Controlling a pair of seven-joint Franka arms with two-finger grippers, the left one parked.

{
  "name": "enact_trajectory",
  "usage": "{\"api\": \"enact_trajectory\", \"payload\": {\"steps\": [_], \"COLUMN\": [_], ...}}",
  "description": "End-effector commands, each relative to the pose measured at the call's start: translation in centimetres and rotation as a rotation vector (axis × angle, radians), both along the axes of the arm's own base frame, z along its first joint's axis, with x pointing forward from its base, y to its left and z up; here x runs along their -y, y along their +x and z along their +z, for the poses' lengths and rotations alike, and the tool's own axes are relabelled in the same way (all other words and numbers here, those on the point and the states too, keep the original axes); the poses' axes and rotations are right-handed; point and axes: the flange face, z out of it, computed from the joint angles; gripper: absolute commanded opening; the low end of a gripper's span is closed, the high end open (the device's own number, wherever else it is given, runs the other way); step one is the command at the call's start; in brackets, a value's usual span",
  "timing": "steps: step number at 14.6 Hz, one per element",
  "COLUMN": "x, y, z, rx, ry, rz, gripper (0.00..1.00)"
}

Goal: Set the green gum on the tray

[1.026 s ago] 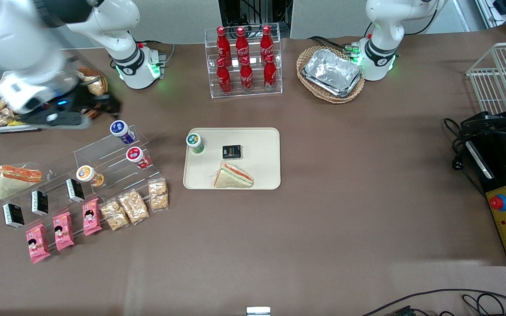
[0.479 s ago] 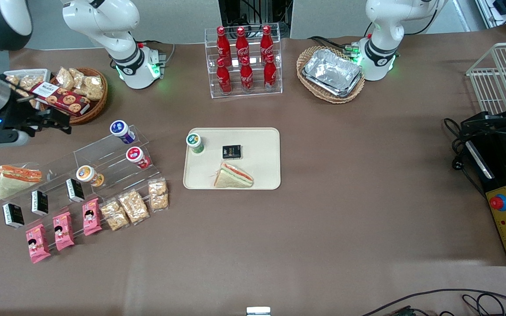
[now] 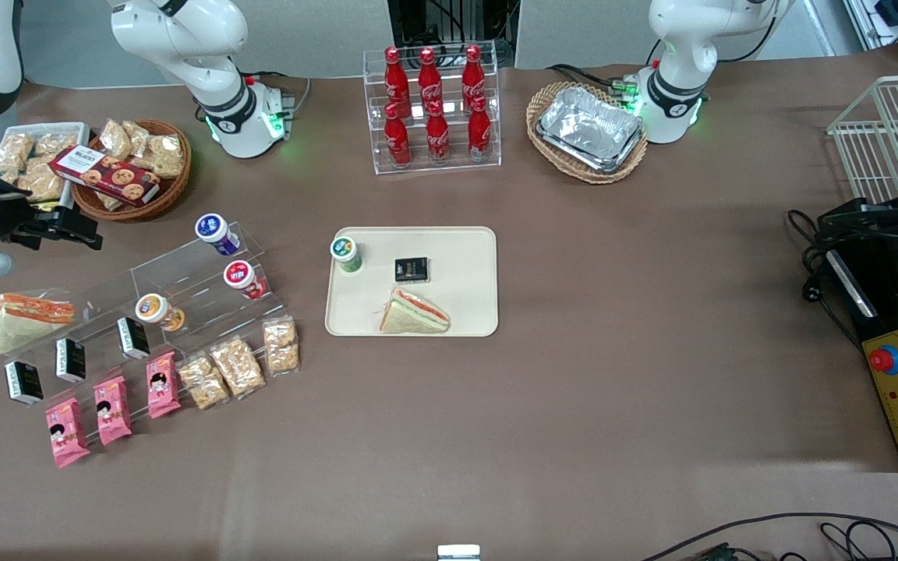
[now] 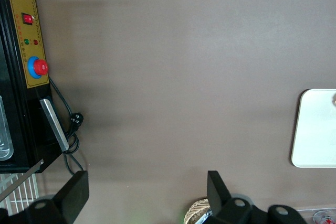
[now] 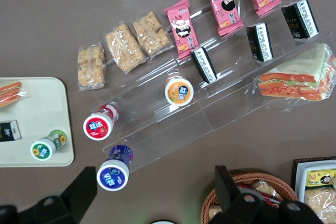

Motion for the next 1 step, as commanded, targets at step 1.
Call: {"api": "enact_trajectory", "payload": {"steps": [1], "x": [0.48], "y": [0.47], "z": [0.16], "rx": [-0.006], "ry": [0.029], "rz": [-0.007], "gripper": [1.0]}}
